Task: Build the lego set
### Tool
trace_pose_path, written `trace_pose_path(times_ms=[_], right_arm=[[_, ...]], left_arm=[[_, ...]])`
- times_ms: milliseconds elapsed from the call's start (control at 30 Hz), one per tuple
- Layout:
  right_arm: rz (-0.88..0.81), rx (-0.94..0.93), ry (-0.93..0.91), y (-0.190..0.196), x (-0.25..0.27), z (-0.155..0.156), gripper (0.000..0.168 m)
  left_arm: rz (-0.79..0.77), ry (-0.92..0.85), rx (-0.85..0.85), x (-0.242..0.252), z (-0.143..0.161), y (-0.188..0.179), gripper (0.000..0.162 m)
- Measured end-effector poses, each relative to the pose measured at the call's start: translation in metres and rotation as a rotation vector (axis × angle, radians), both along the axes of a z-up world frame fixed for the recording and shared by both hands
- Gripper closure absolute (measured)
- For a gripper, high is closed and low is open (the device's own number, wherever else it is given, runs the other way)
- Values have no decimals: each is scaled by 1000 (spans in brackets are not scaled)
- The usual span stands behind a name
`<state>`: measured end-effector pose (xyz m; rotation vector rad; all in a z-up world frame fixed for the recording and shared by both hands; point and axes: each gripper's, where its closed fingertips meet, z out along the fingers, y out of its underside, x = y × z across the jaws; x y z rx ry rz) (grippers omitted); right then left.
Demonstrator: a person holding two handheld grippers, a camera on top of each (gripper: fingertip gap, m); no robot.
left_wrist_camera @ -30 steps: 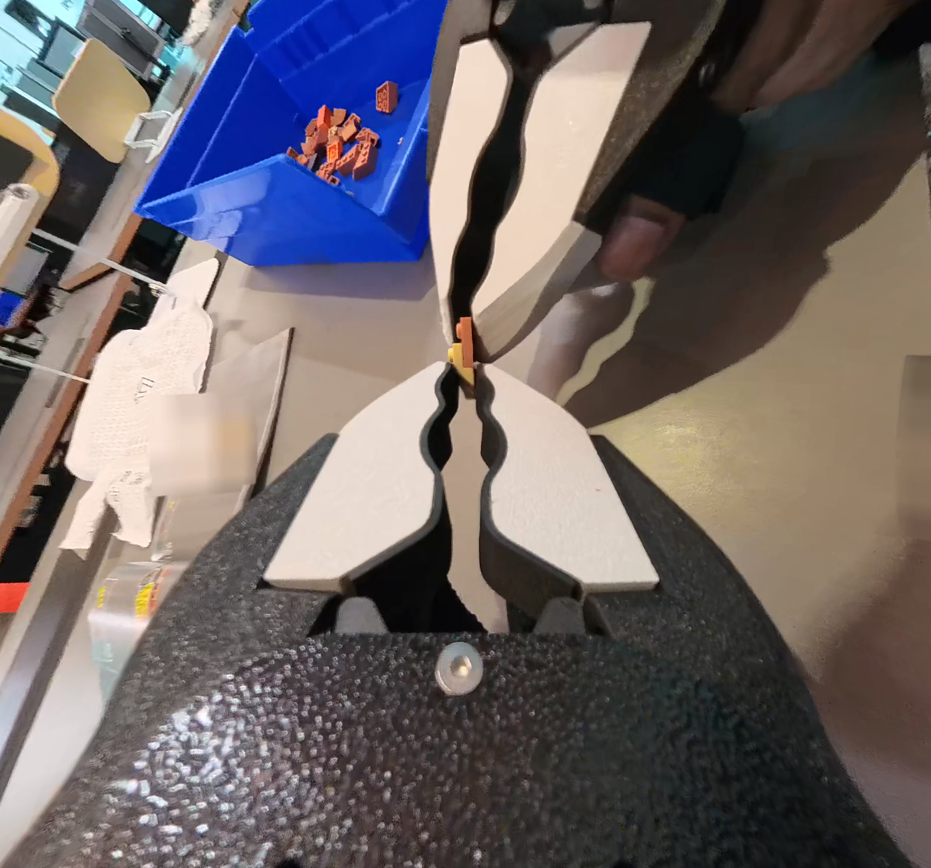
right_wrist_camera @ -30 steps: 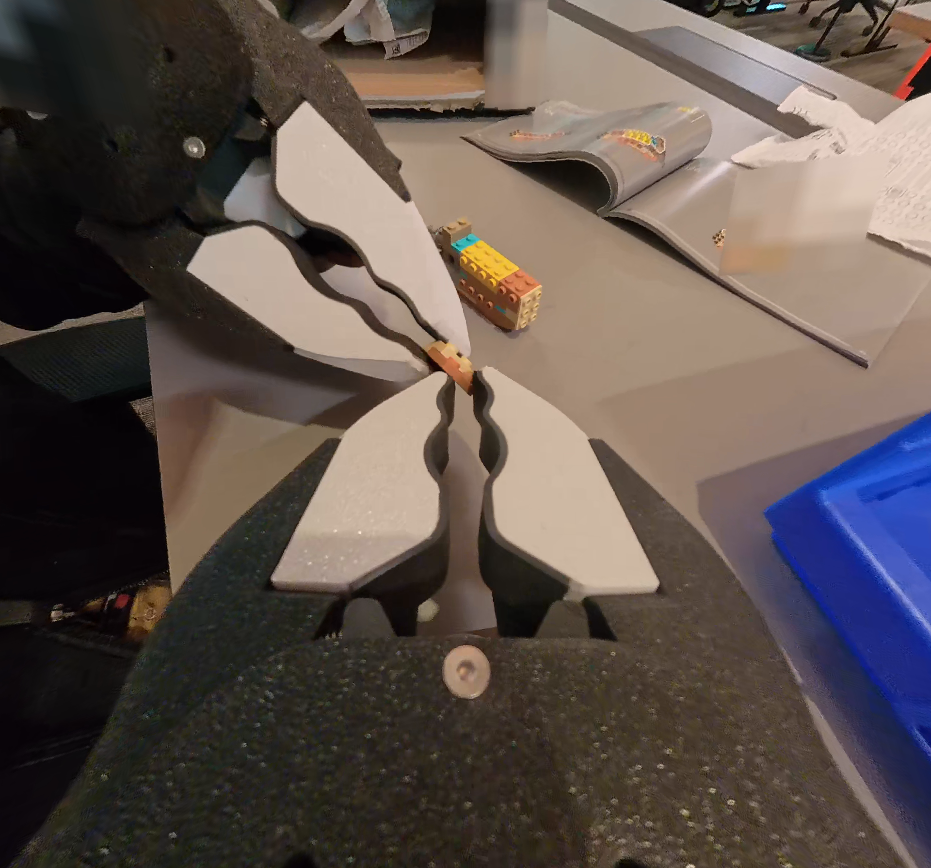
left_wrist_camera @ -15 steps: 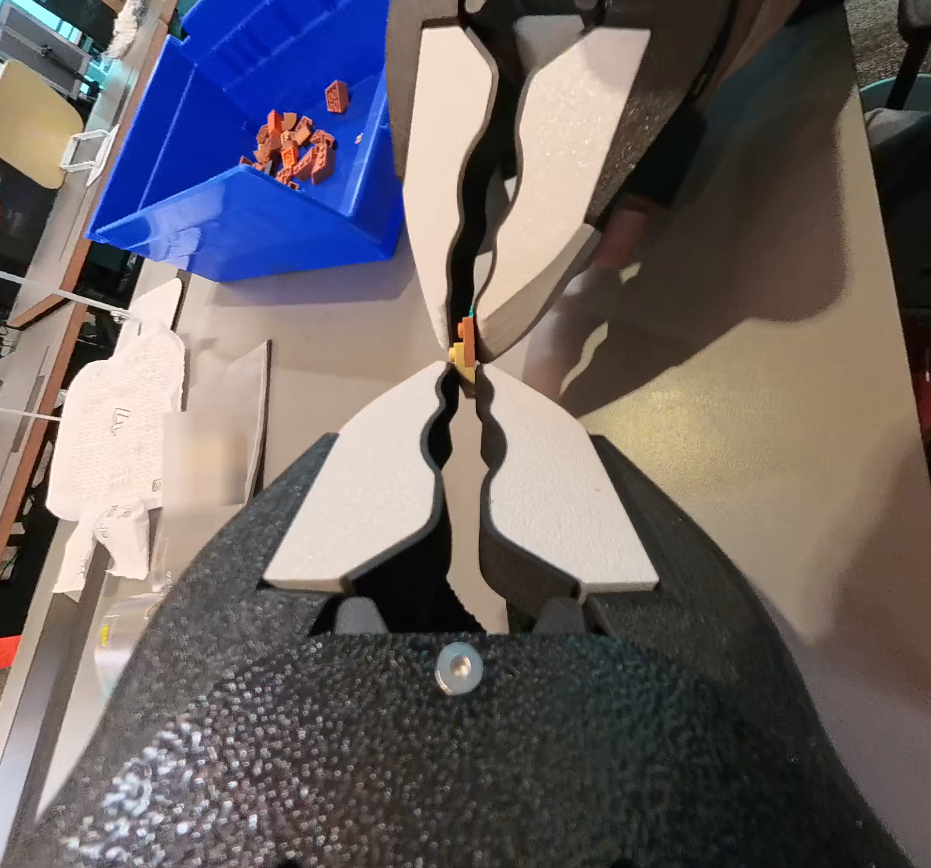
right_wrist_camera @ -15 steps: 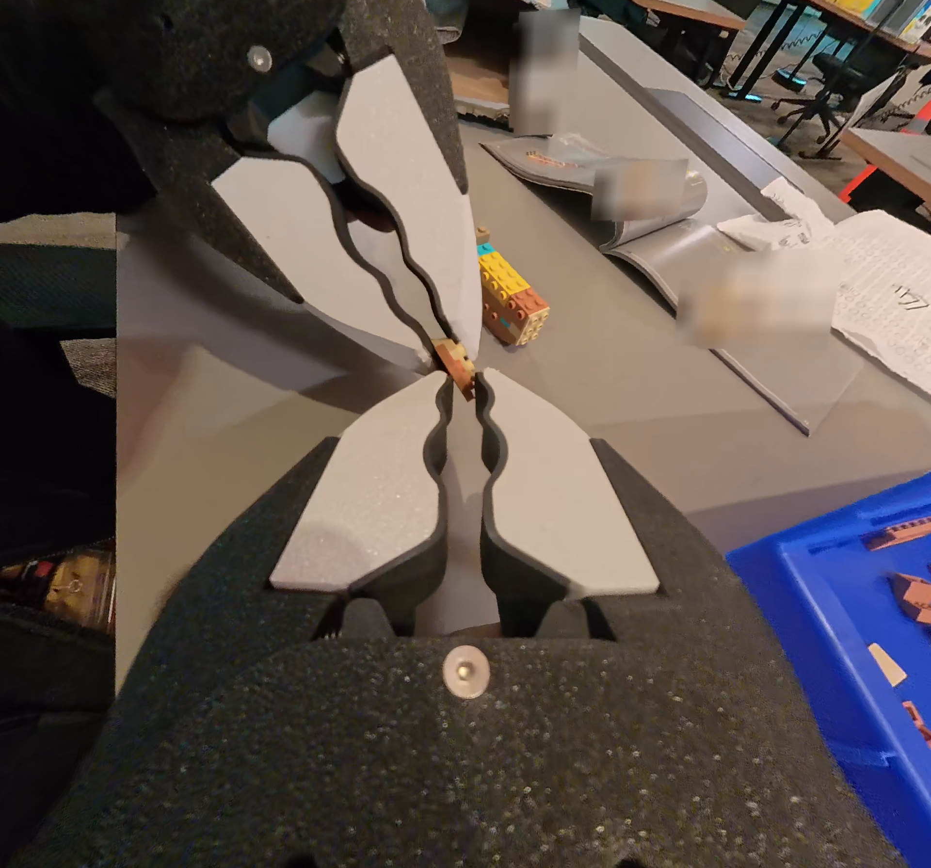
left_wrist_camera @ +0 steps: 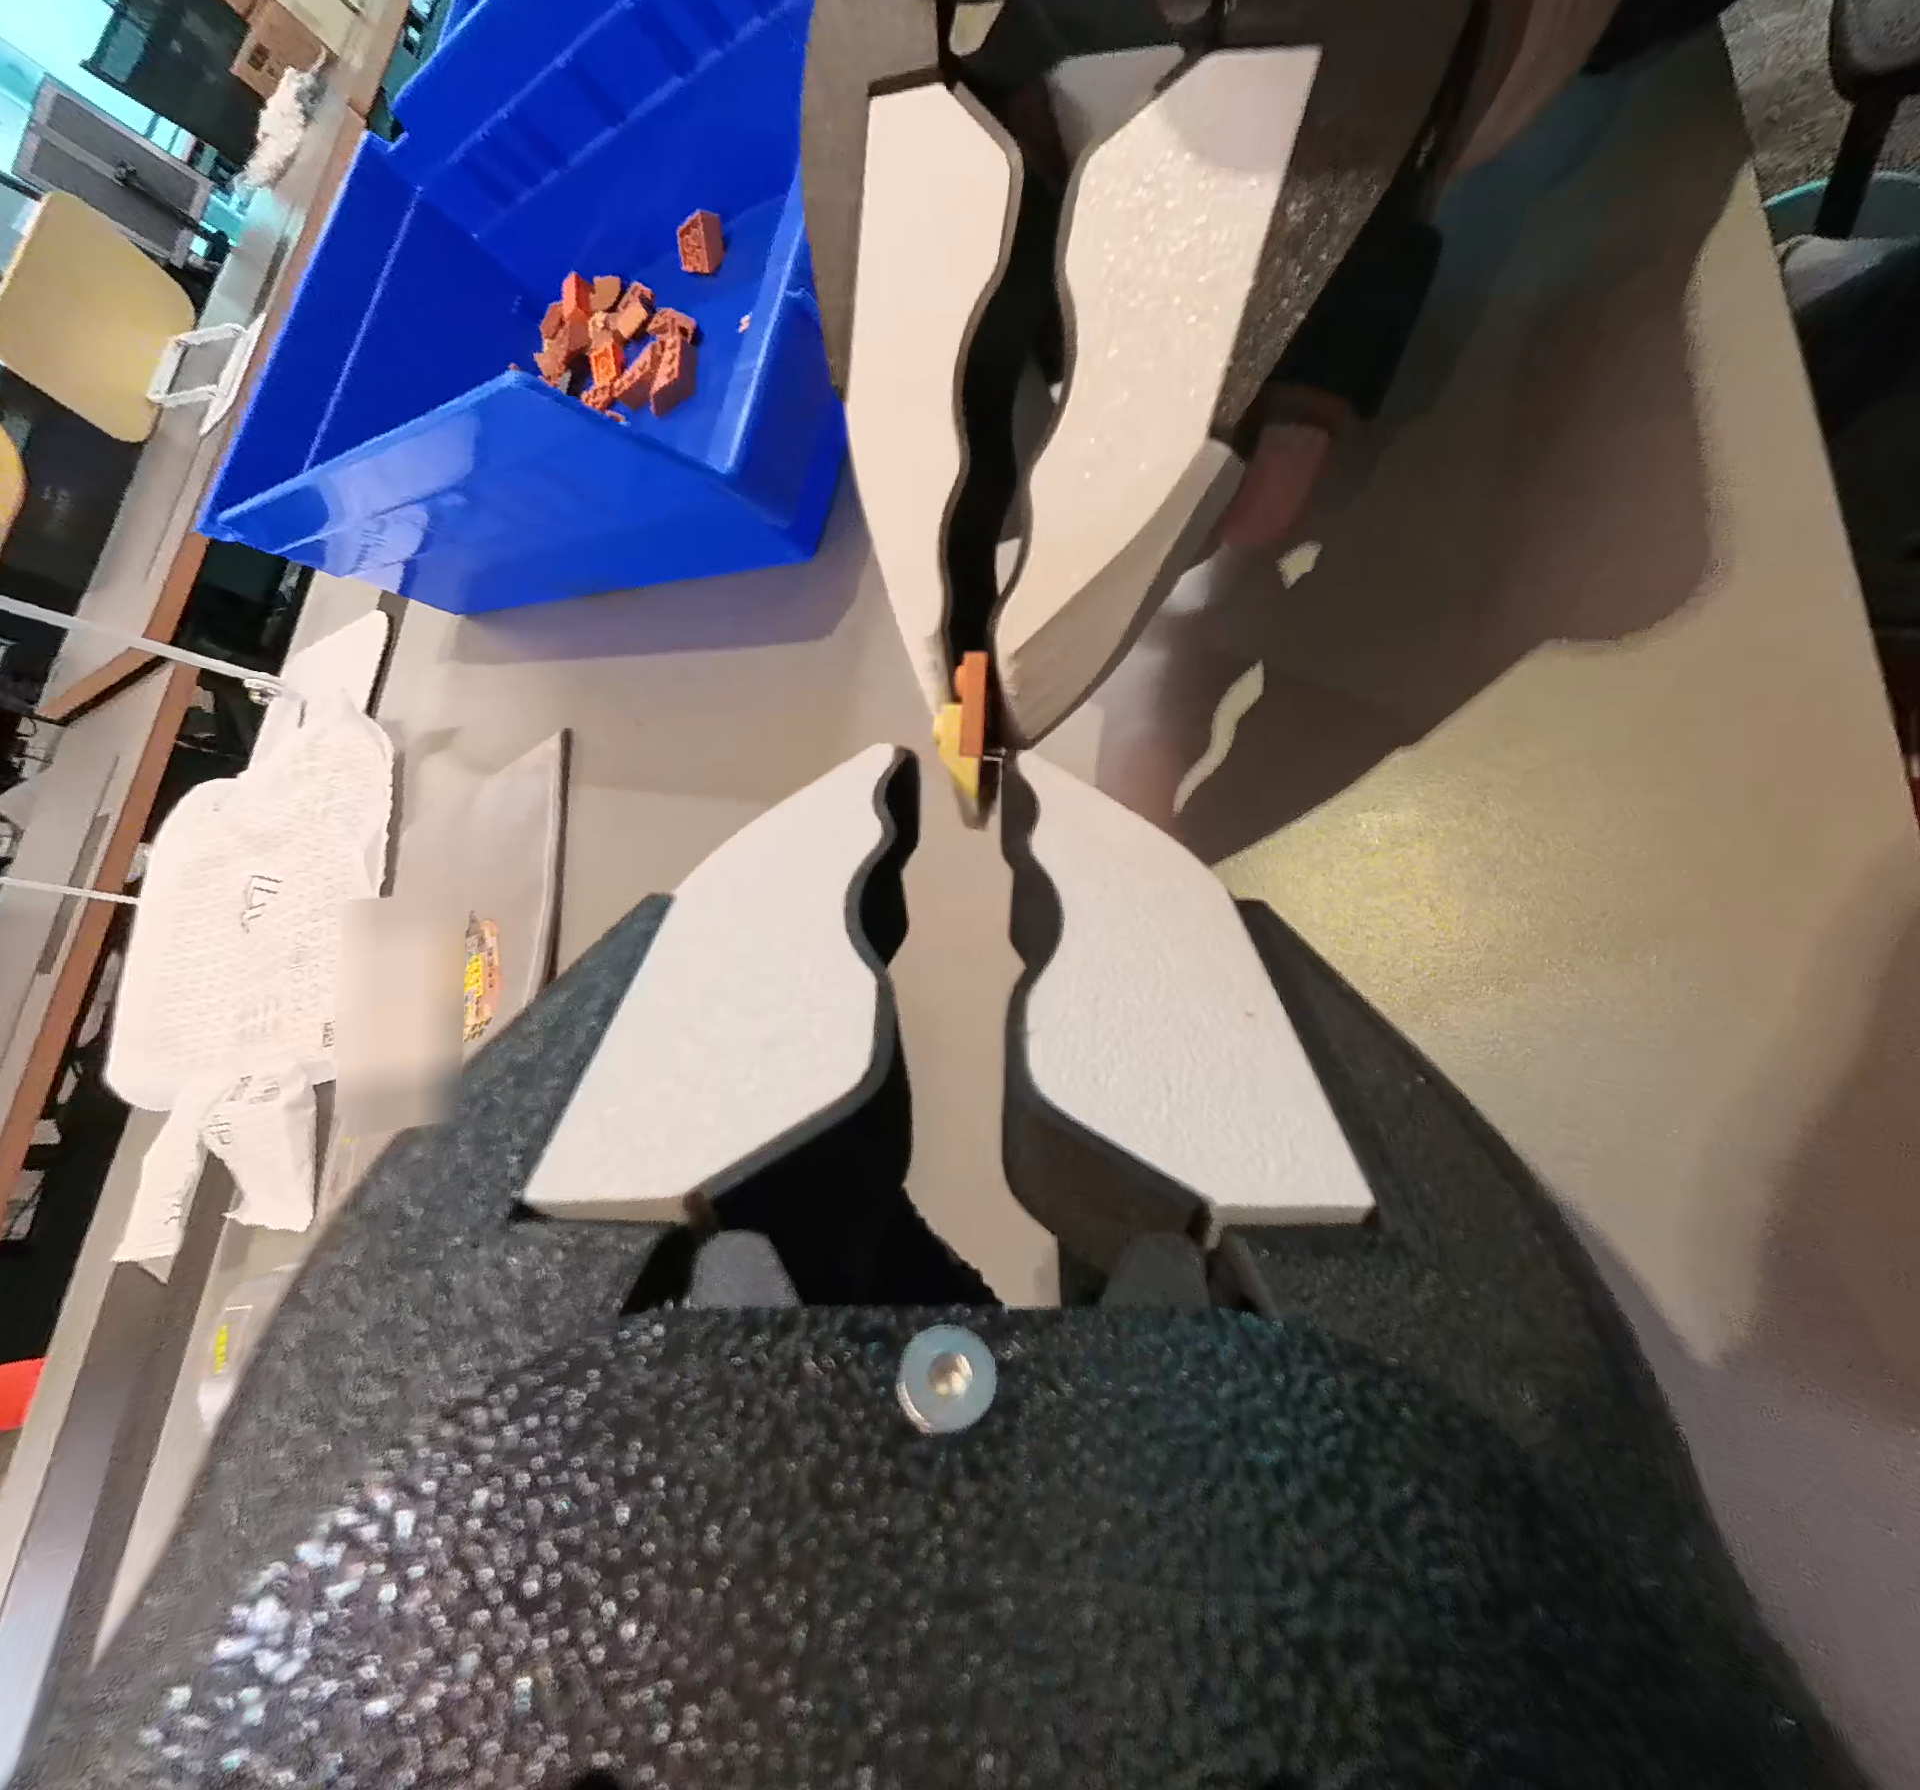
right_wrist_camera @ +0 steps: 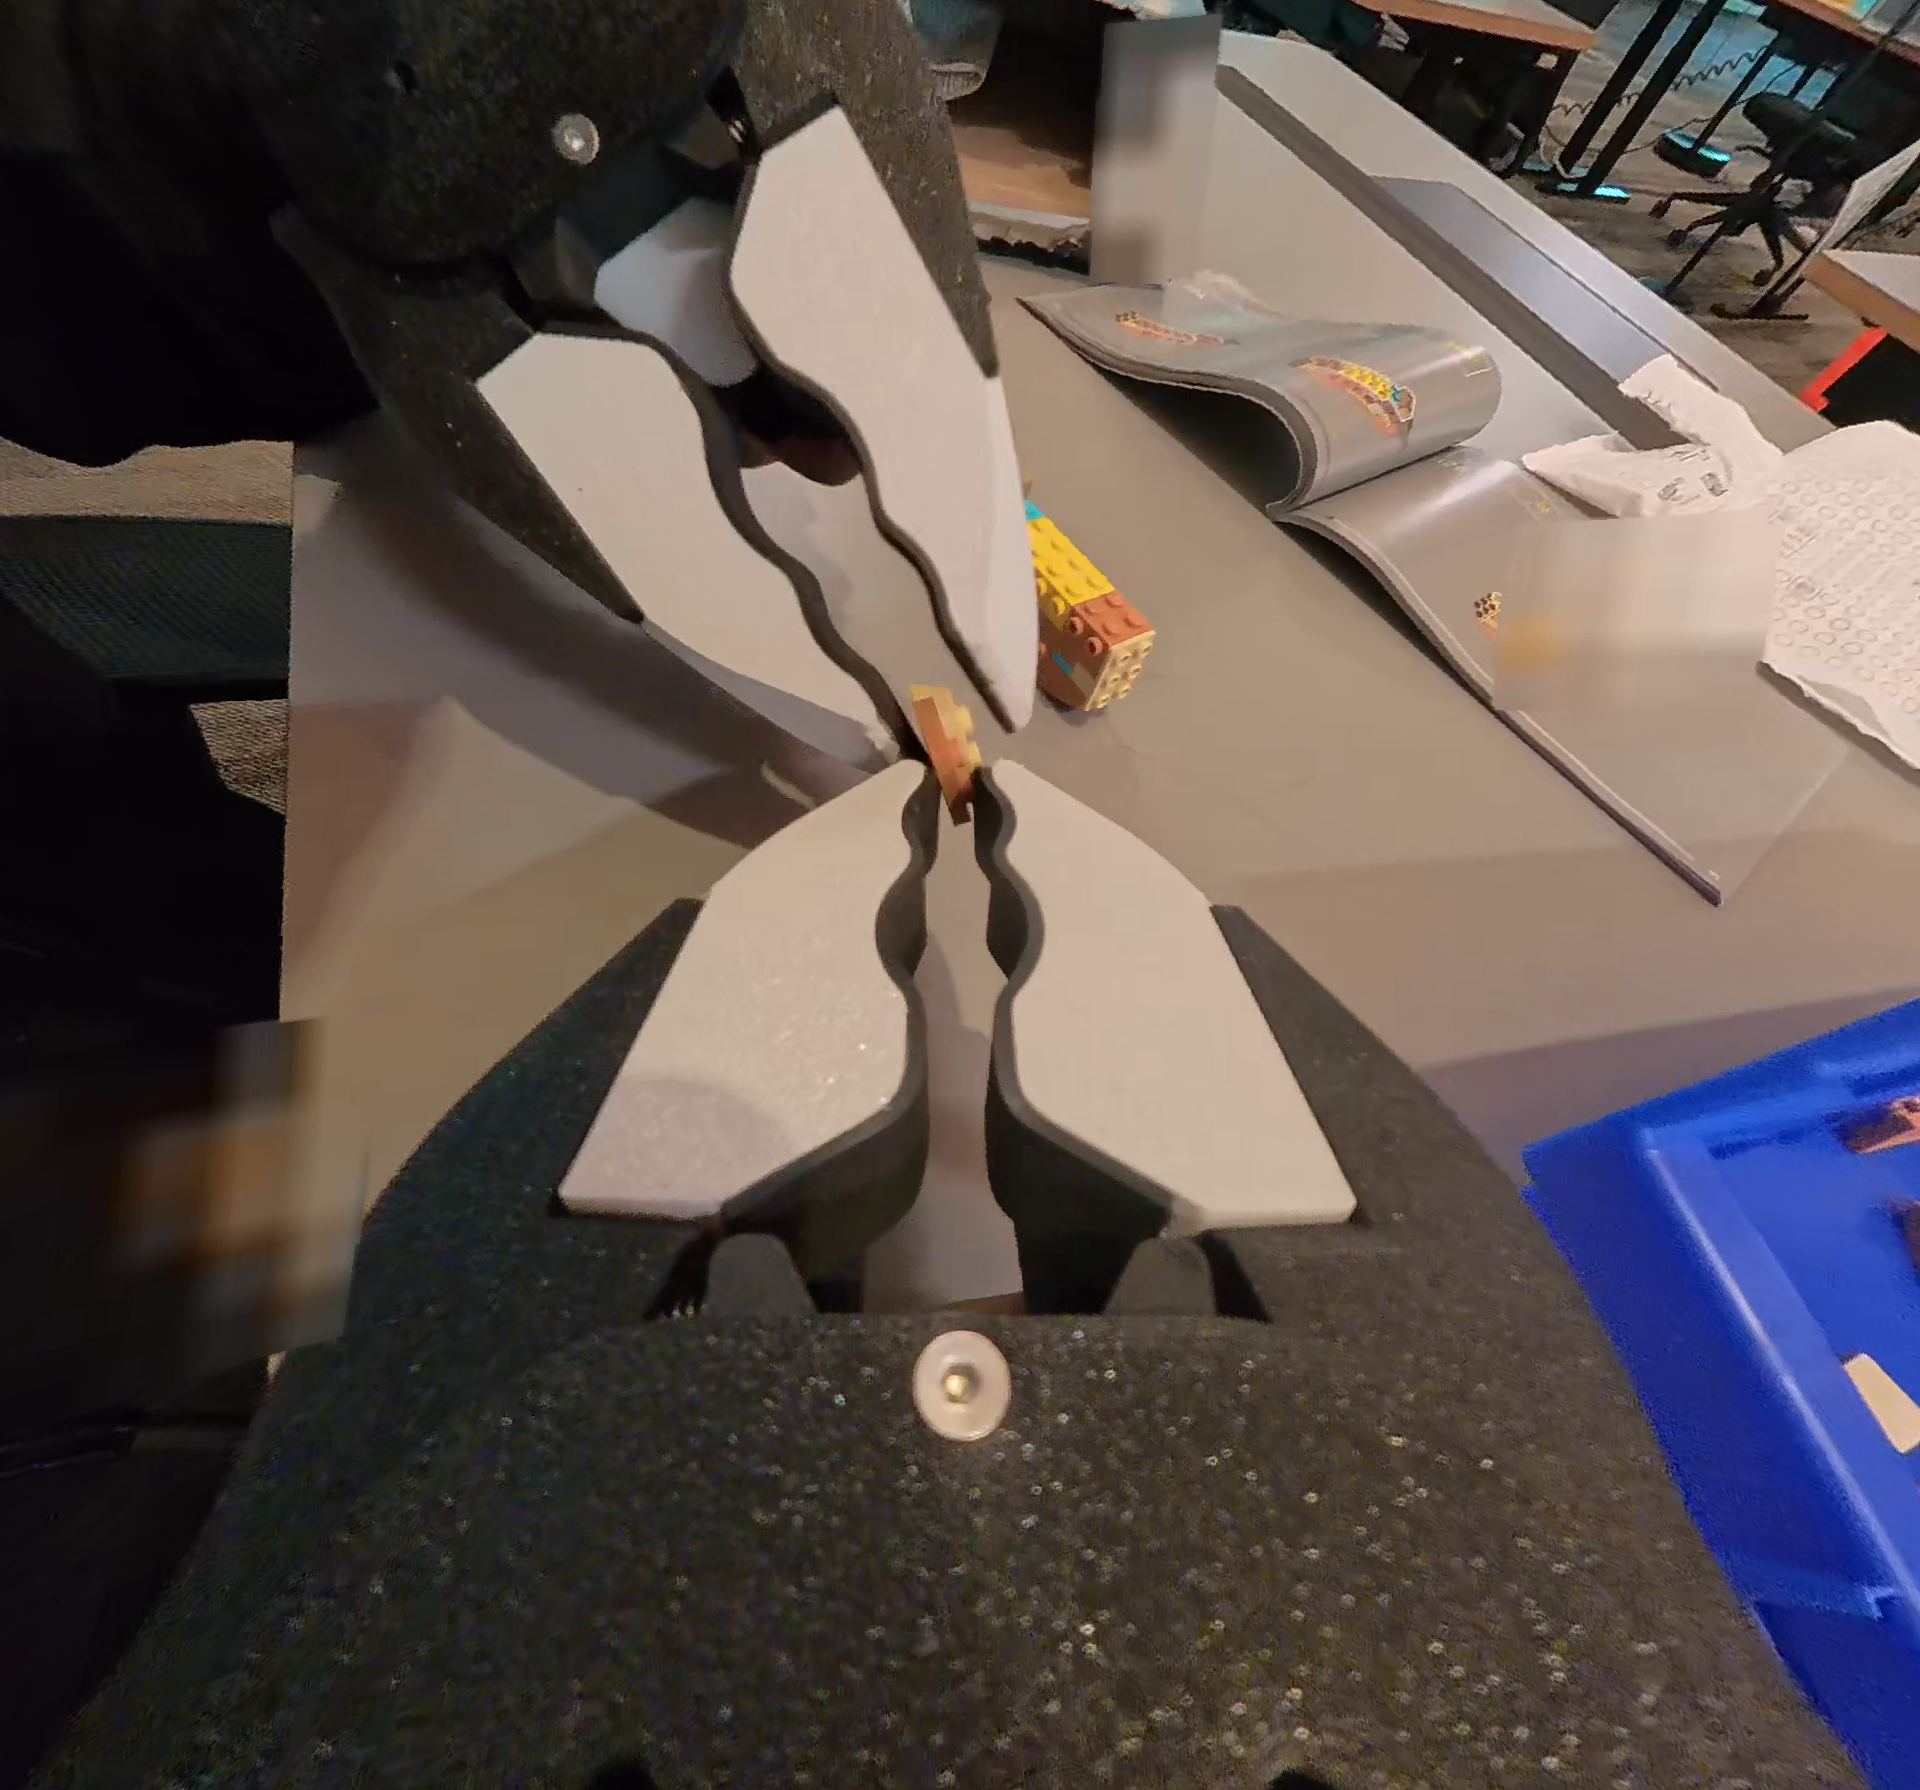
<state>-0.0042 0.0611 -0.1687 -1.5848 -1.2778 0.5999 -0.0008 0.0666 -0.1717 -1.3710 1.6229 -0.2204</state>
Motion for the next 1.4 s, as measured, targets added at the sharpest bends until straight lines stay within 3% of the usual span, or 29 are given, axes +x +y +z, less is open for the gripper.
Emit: trace_pose_path(times_ms=[33,567,1133,1267,1400], right_arm=[[5,-7,6,-1,0,0,162],[58,-84,74,-6,-3,6,162],[61,-70,52,-8,-3,5,162],[53,-64,81,-6,-2,13,161],[71,-52,158,-7,2,26,149]], left_arm=[[3,-9,-9,-1,1,1,145],[-112,-169,-189,-1,18,-13,152],[-93,-202,-264,2,15,-14,154],[-94,-294,-264,2,22,-13,154],[-152,-508,-234,-1,46,-16,154]])
